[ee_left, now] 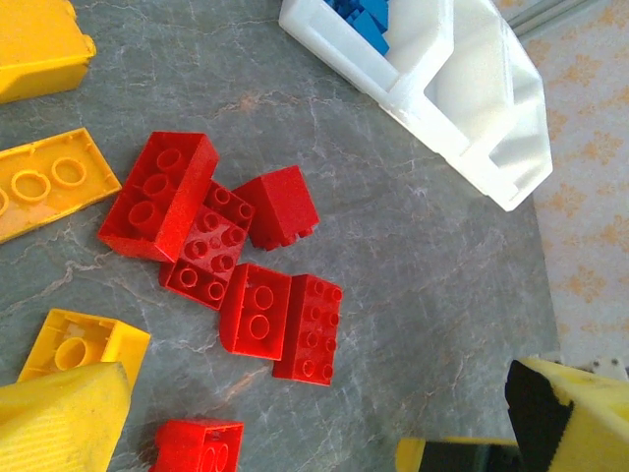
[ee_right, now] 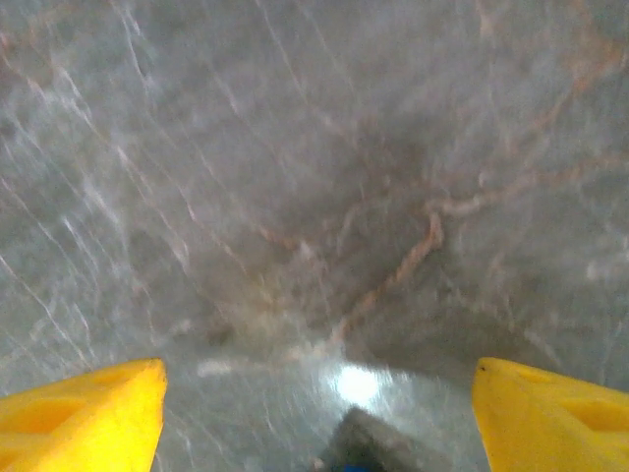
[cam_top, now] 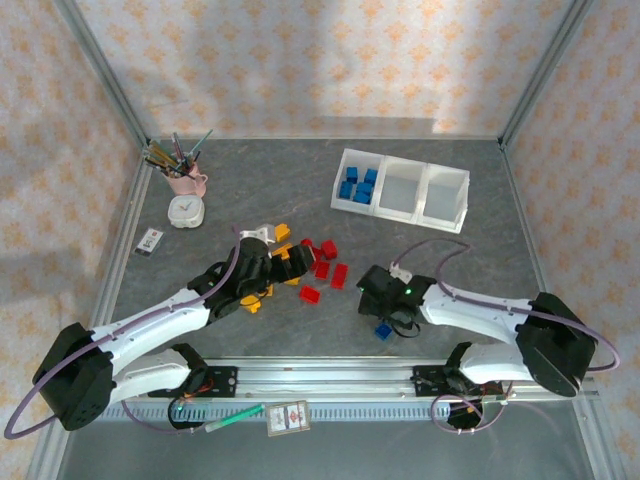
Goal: Sort the legos into containers by color
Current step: Pick up the lego from the bottom-center of the table.
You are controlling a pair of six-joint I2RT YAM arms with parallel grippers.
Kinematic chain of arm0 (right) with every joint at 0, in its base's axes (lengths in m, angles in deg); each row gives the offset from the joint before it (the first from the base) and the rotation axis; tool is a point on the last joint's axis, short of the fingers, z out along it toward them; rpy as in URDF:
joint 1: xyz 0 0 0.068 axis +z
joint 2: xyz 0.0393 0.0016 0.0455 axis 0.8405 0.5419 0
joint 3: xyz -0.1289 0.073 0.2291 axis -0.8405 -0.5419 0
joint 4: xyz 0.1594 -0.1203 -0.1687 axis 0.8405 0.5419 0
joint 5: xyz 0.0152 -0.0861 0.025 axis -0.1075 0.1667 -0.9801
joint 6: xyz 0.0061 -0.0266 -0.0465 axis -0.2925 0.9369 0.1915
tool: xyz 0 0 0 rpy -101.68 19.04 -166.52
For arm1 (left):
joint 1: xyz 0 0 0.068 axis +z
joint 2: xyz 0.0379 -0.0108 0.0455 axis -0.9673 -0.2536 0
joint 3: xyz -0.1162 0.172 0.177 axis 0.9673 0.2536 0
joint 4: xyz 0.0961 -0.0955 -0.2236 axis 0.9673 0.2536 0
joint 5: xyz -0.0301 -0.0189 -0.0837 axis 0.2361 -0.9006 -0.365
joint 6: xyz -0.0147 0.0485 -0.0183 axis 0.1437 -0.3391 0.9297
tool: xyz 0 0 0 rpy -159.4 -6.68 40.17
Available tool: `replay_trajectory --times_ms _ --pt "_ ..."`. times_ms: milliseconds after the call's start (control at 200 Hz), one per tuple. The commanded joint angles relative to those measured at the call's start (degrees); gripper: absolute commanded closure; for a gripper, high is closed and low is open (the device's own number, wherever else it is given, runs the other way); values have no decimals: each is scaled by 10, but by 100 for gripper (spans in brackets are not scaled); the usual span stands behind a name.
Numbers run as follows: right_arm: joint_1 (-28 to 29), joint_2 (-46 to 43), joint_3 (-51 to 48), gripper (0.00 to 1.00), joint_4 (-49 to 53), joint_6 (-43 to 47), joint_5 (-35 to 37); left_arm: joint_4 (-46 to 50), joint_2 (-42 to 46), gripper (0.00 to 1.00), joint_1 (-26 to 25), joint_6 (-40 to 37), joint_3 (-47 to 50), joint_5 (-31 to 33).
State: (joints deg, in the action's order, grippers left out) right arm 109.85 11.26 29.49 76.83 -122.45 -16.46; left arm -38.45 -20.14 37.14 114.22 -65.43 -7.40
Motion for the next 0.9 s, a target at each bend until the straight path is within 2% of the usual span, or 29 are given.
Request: replay_trajectory --times_ms 0,290,531,896 --pt "28 -12 -11 20 44 -84 25 -5 -1 1 -8 12 9 5" --pt "88 23 -1 29 39 -141 35 8 -2 1 -11 10 13 0" --pt "92 55 27 44 35 -123 51 14 0 1 -11 7 8 5" --pt "93 53 32 62 25 -107 48 29 6 1 -11 1 0 15"
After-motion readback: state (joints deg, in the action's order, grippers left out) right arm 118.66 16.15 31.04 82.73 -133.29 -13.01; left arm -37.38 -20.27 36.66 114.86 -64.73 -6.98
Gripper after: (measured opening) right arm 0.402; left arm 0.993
